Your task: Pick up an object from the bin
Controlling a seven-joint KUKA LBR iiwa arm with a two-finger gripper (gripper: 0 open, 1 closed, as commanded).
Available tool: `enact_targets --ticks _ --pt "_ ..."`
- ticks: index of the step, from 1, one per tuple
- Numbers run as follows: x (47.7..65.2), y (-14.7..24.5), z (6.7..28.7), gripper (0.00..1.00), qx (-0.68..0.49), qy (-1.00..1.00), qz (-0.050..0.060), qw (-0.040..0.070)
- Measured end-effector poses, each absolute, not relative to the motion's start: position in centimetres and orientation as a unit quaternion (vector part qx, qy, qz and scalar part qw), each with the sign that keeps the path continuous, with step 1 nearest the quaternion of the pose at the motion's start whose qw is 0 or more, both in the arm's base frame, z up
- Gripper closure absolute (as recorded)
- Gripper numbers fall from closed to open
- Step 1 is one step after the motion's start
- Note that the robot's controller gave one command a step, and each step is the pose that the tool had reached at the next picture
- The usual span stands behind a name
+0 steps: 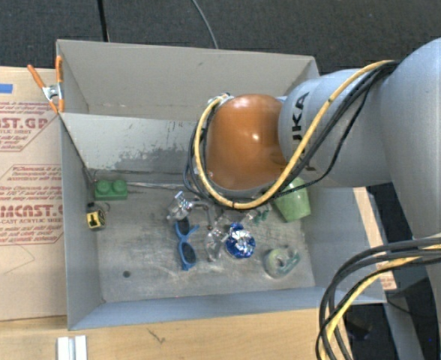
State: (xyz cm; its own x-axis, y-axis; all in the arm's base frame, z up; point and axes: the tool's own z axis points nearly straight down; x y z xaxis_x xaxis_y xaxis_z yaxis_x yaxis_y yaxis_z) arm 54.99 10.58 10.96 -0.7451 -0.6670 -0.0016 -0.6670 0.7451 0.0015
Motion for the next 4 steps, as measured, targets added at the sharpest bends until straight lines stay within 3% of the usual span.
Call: enact_targets --ticks 1,2,3,4 --pt "55.8 8.9 7.3 0.0 -0.396 0.918 0.002 0.005" --pt "56.0 8.9 7.7 1.0 -0.396 0.918 0.0 0.006" --pt "56.5 6.3 17.9 1.0 -0.561 0.828 0.0 0.003" --pt "55.2 4.5 26.3 1.0 -0.729 0.684 -0.001 0.003"
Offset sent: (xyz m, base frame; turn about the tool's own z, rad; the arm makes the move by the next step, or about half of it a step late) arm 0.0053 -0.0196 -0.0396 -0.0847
